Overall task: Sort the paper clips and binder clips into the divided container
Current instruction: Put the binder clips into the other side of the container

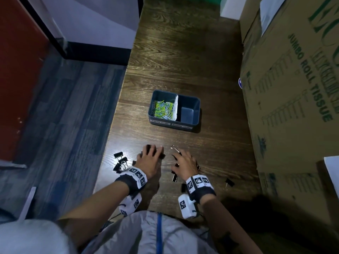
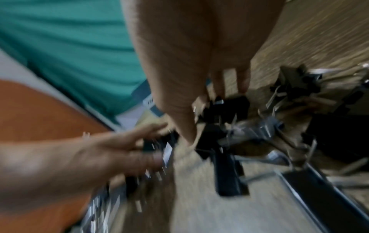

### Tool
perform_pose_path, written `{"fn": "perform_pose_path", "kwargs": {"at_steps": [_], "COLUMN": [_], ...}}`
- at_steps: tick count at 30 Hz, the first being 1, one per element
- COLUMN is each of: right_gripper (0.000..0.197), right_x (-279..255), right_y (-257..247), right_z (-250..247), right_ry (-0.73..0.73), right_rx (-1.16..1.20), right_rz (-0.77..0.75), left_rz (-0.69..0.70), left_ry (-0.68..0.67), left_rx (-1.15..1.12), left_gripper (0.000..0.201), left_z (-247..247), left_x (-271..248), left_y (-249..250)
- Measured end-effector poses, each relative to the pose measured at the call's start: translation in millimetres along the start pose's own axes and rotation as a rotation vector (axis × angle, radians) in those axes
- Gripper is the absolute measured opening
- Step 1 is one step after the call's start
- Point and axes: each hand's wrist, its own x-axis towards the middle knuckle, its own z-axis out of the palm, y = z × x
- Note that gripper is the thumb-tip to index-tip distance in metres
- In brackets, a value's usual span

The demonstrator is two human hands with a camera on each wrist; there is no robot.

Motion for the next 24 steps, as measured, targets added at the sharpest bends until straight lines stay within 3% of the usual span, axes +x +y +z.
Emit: {"fn": "perform_pose_path", "kwargs": {"at_steps": [2,5,7,9,12,15,20,24], "right_gripper": [0.057,0.060,0.081,0.108,0.132,0.136,0.131,0.111], "right_x": [-5,-20,-36,-53,-69,-73,-68,-60], "right_y": [11,43,72,98,109,89,56,28], "right_z": [-8,-24,-28,-25,-11,-2,10,20], "right_ry": [0.074,0.269,0.284,0.182,-0.029,-0.059,-0.040,-0.011], "right_rx": [0.133,0.198,0.223,0.319,0.349,0.299,0.206,0.121], "right_rz": [0.069,0.414,0.636,0.720,0.689,0.633,0.415,0.320], "left_rz": [0.062,0.006,-0.116,-0.245,-0.326,-0.255,-0.060,0.032], "left_ry": [0.027,0.145,0.186,0.129,-0.033,-0.039,0.074,0.093], "left_rx": [-0.076,-0.118,-0.068,-0.015,-0.027,-0.127,-0.212,-0.224], "left_gripper": [0.076,0.084,0.095,0.118,0.142,0.147,0.134,0.117], "left_z": [-7,-22,-27,-22,-2,15,28,26], "left_x": [-9,-27,-41,-56,-70,-72,-65,-59], "left_y": [0,-22,-48,-76,-107,-112,-94,-71]}}
